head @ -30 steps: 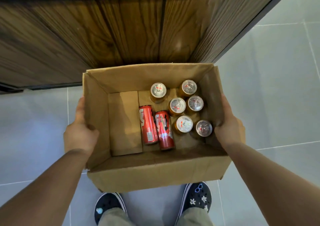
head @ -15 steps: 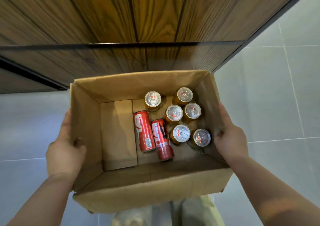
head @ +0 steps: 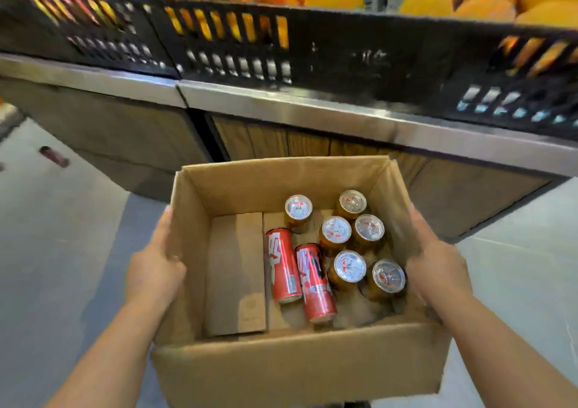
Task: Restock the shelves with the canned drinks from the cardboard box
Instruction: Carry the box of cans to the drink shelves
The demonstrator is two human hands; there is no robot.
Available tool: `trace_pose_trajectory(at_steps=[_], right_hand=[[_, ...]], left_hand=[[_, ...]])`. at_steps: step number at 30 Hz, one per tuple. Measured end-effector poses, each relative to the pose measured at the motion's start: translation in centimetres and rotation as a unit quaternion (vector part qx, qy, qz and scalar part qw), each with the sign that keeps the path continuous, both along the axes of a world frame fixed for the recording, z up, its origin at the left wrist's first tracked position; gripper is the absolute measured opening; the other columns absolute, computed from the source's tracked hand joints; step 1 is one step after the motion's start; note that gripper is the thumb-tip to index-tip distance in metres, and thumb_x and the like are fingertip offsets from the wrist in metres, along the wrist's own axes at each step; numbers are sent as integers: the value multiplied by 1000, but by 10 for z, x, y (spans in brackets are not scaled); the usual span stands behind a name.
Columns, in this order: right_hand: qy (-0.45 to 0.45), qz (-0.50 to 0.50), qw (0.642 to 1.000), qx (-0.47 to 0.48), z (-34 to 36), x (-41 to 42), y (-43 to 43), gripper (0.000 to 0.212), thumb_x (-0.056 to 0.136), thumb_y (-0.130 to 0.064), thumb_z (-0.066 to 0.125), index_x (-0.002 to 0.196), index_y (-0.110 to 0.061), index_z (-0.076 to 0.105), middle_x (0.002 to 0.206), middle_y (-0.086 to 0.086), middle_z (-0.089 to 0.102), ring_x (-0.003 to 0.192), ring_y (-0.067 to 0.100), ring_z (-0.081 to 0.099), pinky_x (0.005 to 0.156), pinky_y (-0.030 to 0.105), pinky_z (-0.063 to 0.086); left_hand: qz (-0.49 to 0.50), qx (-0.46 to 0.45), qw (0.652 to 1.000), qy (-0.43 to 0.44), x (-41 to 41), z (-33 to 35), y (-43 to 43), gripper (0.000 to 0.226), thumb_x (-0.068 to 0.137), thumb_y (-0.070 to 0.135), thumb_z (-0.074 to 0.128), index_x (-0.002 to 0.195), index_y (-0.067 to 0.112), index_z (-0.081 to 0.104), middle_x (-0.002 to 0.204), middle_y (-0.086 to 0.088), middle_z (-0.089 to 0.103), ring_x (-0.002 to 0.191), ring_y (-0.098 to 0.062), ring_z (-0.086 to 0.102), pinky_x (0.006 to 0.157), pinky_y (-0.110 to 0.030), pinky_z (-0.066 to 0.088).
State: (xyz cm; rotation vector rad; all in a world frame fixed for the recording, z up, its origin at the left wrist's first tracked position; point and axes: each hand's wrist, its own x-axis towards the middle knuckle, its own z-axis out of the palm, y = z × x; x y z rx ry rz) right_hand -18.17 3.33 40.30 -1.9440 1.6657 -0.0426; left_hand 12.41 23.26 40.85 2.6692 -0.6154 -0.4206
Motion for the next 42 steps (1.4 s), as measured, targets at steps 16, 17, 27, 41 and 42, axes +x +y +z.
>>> trace_pose_trajectory(at_steps=[16, 17, 27, 41, 42], right_hand=[[-73, 312, 942, -104, 193, 278, 66, 95, 76, 2, 45, 142, -53, 3, 102, 12, 63, 80, 27, 59, 60, 35, 50], [-82, 325, 936, -106, 197, 300, 75, 94, 76, 2, 45, 142, -53, 4, 105, 13, 64, 82, 29, 61, 61, 36, 51], [-120, 461, 865, -156, 229, 513, 180, 88, 77, -2, 52, 143, -48, 16, 108, 16, 64, 89, 33, 61, 63, 32, 44], [-161, 584, 791, -84, 231, 843, 308, 83, 79, 4, 45, 141, -46, 25, 95, 10, 57, 70, 23, 52, 57, 29, 41], [-167, 590, 786, -77, 234, 865, 320, 83, 80, 5, 45, 141, -46, 24, 99, 11, 58, 67, 21, 52, 53, 27, 41]], left_hand=[[281, -47, 956, -71, 123, 193, 192, 82, 85, 1, 53, 145, 43, 17, 118, -17, 61, 80, -29, 58, 72, -38, 52], [296, -32, 952, -74, 132, 200, 207, 81, 86, 4, 54, 145, 44, 16, 118, -16, 62, 80, -28, 57, 70, -36, 50], [416, -32, 904, -94, 234, 232, 341, 76, 86, 6, 50, 147, 40, 19, 115, -17, 63, 80, -28, 56, 67, -34, 44], [547, -64, 824, -135, 437, 226, 466, 82, 80, 4, 47, 145, 46, 19, 97, -12, 65, 69, -24, 54, 55, -29, 42], [556, -64, 817, -142, 451, 229, 476, 83, 80, 4, 47, 145, 46, 19, 92, -11, 64, 66, -23, 55, 52, -28, 40]])
